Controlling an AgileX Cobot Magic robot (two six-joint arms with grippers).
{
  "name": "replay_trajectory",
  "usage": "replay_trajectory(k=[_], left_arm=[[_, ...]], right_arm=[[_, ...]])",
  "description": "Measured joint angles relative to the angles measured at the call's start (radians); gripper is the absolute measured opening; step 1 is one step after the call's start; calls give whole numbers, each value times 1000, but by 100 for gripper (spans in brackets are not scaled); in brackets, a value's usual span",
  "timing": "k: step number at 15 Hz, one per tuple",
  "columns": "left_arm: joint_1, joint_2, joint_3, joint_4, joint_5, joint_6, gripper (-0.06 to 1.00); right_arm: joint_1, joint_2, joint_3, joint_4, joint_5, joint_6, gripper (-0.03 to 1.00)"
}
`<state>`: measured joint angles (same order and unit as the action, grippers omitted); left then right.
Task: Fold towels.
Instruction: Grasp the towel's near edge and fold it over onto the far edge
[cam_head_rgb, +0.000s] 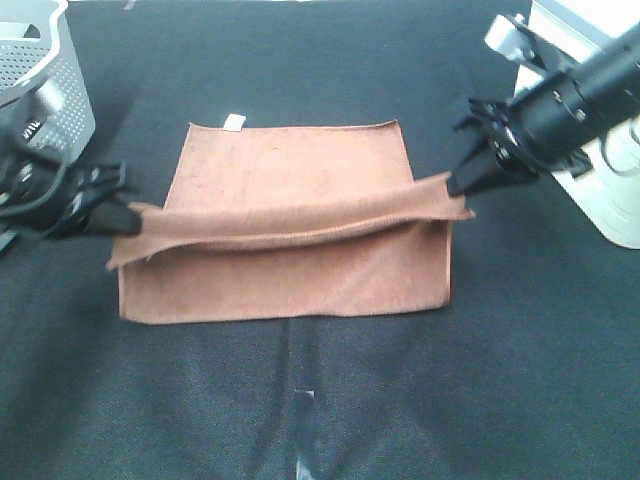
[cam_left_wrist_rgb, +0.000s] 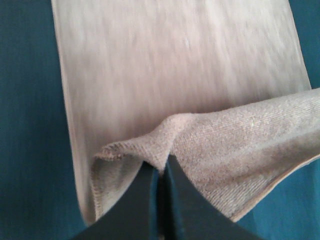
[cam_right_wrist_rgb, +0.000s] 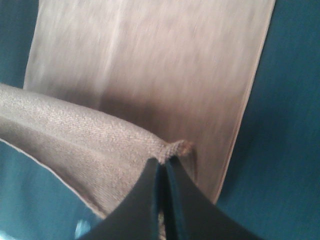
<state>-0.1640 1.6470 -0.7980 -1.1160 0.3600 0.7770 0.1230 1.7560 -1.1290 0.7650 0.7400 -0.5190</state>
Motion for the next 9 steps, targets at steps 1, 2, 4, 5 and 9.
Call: replay_trajectory(k=[1,2,4,5,9], left_arm=[[0,70,-84,4,0,0,0],[0,95,-106,4,0,0,0],[0,201,-238,5,-31,0,0],[0,235,-292,5,-58,0,0],[0,399,-539,5,-101,0,0]], right_arm=[[0,65,-84,-20,9,6,0],[0,89,-113,-29,12,7,0],[0,205,-257,-73,24,11,0],[0,249,-316,-88,39,22,0],[0,440,-619,-162,74,82,0]])
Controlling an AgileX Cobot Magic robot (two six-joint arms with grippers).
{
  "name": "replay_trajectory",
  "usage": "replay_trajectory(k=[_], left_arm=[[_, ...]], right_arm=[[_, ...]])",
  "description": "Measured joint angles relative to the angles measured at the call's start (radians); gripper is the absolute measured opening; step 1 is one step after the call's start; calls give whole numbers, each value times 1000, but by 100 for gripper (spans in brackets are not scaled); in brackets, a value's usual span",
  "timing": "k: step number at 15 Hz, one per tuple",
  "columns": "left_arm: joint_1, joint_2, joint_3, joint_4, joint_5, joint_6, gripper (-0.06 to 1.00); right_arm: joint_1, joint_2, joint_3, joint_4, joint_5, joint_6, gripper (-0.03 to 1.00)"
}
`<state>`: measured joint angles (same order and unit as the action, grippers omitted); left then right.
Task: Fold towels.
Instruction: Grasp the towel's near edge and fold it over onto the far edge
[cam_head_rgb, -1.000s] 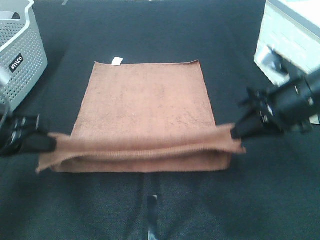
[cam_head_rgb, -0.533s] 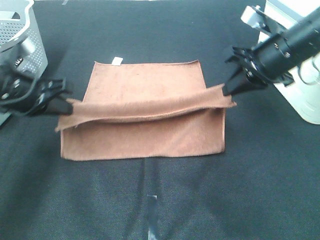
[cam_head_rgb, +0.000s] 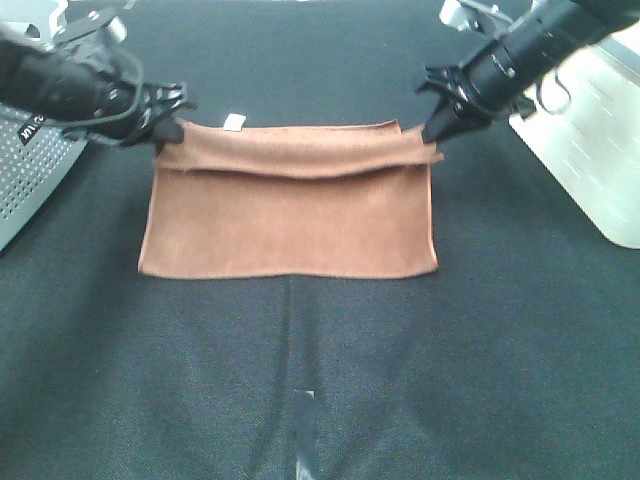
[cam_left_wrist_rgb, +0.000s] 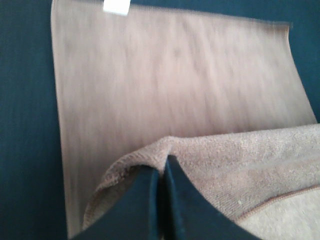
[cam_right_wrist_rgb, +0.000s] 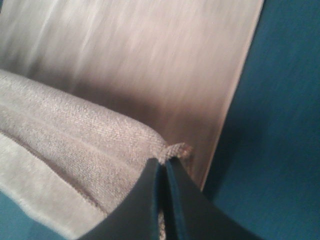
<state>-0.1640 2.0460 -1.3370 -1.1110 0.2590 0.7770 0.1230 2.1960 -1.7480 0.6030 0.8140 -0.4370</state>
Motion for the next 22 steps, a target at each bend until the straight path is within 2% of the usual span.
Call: replay_trajectory(k=[6,7,10,13,17,18,19,21,22], left_arm=[[0,246,-353,7,-40,0,0],[0,246,-353,7,-40,0,0],[0,377,-517,8,-75,0,0],[0,487,-648,23,-121,0,0],[0,526,-668,25,-203,0,7],[0,526,-669,25,-206,0,12],[0,526,-670,25,-206,0,17],[0,526,-670,25,-188,0,37],[0,525,-670,25,-167,0,48]], right_arm=[[0,317,-513,-38,25,39,0],[0,317,-513,-38,25,39,0],[0,448,-684,-50,17,51,0],[0,521,-712,-59,-88,51,0],[0,534,-716,-59,-169,51,2],[0,535,-716,-59,-175,51,8],[0,535,-716,-59,-176,51,24],[0,535,-716,-59,-176,51,49],[0,535,-716,-59,-169,51,58]])
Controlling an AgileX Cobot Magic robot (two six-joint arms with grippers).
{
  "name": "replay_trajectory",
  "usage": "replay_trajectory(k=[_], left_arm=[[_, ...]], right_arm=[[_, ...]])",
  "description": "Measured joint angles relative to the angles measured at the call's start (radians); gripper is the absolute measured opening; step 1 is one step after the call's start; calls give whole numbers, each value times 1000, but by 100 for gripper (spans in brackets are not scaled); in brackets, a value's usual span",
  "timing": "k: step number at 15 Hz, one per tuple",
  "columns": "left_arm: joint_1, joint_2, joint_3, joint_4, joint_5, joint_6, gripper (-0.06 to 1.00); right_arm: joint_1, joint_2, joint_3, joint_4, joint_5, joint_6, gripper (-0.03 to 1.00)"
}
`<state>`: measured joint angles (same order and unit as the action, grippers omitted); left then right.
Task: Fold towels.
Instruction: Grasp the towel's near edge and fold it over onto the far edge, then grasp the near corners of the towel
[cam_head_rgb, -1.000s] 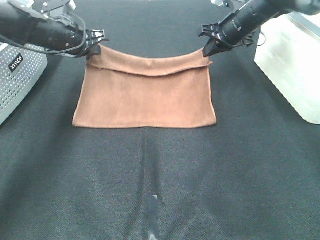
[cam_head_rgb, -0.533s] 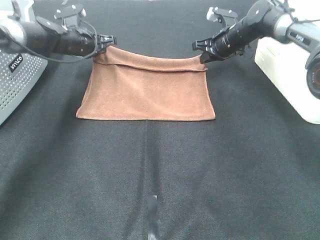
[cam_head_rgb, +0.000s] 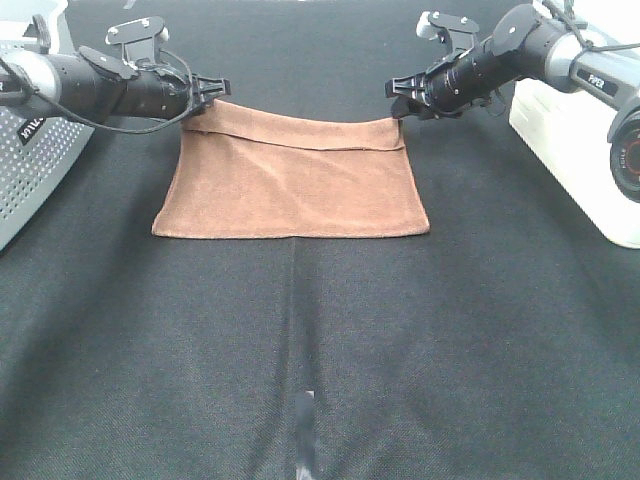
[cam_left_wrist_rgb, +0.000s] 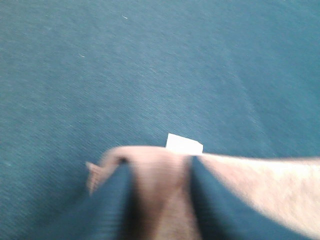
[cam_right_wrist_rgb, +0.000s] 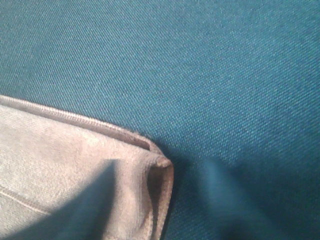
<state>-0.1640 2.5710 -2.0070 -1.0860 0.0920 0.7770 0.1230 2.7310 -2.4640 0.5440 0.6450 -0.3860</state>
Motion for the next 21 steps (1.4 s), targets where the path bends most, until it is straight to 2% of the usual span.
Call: replay_trajectory(k=[1,3,5,7,9,10,13,15,16,17,18,21], left_arm=[[0,0,0,0,0,0,48],[0,-13,0,19,61,0,65],[0,-33,0,67,115,-2,67],[0,-52,-1,155,210,-35,67],[0,-76,-1,274,308,-62,68],[4,-95,-1,364,364,-130,68],[63,-103,-5,454,450,-371,68],[106,-103,-5,470,536,-465,68],[119,-103,-5,475,636,-489,68],[119,-103,-5,474,685,-506,68],[119,-103,-5,474,685,-506,68],[114,-103,-5,473,803,-575,68]], right_arm=[[0,0,0,0,0,0,58],[0,-14,0,-11,72,1,64],[0,-42,0,-35,170,1,65],[0,-65,-1,-43,259,11,65],[0,-75,-3,-50,329,79,65],[0,-77,-3,-54,379,107,65],[0,-93,-3,-75,468,127,65],[0,-113,-3,-92,503,160,65],[0,-125,-3,-95,542,179,65],[0,-127,-3,-95,559,188,65],[0,-127,-3,-95,559,188,65],[0,-131,-3,-112,563,247,65]])
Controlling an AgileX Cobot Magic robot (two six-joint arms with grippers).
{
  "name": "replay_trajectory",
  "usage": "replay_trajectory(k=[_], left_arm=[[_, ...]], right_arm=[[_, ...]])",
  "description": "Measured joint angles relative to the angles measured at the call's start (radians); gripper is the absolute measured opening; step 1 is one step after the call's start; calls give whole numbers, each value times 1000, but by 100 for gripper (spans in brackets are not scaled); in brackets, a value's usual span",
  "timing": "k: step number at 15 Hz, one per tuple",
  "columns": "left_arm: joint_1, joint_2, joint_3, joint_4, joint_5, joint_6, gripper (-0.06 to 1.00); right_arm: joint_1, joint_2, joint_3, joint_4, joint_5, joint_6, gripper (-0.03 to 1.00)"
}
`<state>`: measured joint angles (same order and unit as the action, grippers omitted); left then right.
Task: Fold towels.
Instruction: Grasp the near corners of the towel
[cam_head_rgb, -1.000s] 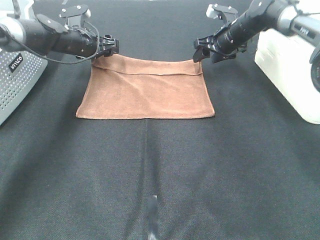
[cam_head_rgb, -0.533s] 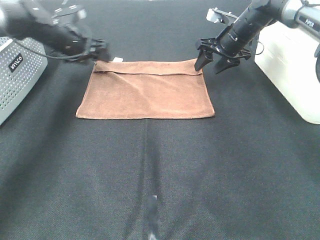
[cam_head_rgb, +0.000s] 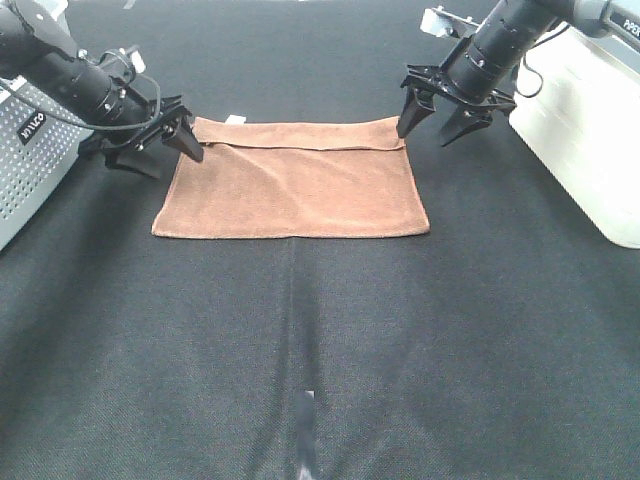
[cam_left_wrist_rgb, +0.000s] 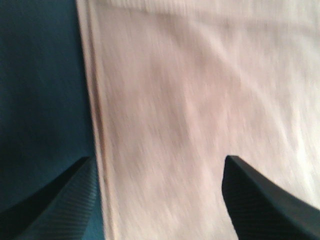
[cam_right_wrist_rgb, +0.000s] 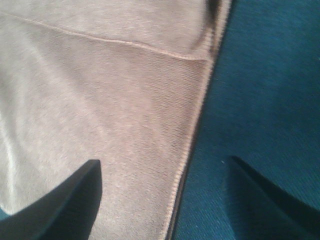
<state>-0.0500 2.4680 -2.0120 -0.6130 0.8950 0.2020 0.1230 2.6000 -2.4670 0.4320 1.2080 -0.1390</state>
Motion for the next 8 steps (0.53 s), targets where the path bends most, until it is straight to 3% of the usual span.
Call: replay_trajectory(k=[2,4,8], left_arm=[[-10,-53,110,1,-7,-33,68],[-19,-147,272,0,-104,-38,68],[-12,-288,495,21,-173,7,68]], right_arm=[[0,-4,0,-12,1,43,64],[0,-70,75,-15,1,45,62],[0,-226,404,-13,0,3,61]])
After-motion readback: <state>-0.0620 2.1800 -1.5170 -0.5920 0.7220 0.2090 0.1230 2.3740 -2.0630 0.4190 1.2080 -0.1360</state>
